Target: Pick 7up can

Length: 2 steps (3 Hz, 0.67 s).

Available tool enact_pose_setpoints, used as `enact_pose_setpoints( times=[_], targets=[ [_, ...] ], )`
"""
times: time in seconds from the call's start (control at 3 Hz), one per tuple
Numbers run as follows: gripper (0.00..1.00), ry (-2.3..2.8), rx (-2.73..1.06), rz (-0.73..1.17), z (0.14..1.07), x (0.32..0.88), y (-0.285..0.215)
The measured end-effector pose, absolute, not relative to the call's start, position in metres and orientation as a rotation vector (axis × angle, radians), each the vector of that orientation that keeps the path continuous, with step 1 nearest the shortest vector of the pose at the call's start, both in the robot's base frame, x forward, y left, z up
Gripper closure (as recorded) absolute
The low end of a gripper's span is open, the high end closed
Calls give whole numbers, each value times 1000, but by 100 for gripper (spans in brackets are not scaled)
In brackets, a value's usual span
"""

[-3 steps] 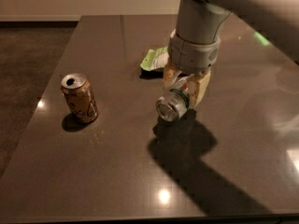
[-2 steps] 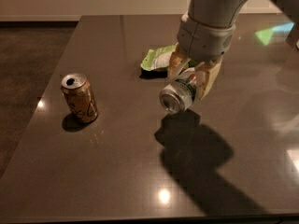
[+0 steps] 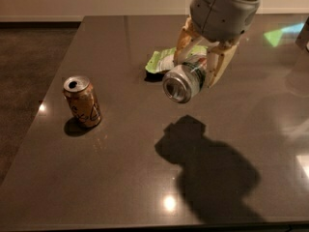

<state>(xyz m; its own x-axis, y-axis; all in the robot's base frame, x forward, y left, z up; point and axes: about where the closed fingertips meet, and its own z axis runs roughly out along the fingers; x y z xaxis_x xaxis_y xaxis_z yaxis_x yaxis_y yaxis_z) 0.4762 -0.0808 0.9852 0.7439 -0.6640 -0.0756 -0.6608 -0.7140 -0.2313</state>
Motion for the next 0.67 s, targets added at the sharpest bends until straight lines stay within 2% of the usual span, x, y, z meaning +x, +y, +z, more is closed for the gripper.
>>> enact_pose_setpoints(
  times=[0.67],
  targets=[
    [100, 1027, -2647, -81, 989, 490, -71]
  ],
)
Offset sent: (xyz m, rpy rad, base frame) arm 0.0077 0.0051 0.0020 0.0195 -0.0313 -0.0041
